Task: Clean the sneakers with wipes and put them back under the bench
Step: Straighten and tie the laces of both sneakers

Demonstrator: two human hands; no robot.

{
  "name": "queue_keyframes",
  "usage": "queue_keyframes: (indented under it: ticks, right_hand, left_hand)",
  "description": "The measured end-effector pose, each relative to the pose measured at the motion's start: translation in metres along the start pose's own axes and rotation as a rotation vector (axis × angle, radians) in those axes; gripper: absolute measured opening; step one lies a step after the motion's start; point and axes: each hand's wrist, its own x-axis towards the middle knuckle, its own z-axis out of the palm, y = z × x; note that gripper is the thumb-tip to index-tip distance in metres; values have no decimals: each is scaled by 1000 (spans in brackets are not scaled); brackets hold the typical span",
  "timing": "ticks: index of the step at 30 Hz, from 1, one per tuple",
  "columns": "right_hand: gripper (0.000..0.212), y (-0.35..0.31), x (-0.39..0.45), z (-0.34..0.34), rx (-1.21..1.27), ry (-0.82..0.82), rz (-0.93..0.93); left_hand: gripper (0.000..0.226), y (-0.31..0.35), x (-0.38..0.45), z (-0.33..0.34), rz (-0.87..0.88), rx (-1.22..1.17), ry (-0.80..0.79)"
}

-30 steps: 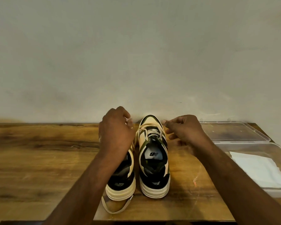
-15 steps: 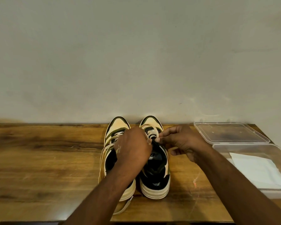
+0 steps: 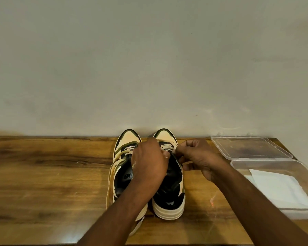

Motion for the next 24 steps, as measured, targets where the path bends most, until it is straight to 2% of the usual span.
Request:
queue_keyframes:
  ticks: [5, 7, 11, 14, 20, 24]
  right_hand:
    - [8, 2, 0, 1, 19, 16, -59]
    - [6, 4, -1, 3, 31, 32, -97]
    - [3, 5, -2, 4, 58, 56, -136]
    - [5, 3, -1, 5, 95, 49, -151]
    - [23, -3, -1, 7, 256, -19, -151]
    - [31, -9, -2, 0, 333, -65, -176]
  left_hand:
    - [18, -6, -2, -1, 9, -207, 72]
    - [21, -11, 0, 2, -20, -362, 79]
    - [18, -21, 8, -4, -156, -680, -37]
    - [32, -22, 12, -17, -201, -836, -71]
    - [51, -18, 11, -26, -153, -902, 2]
    - [55, -14, 13, -32, -94, -912, 55]
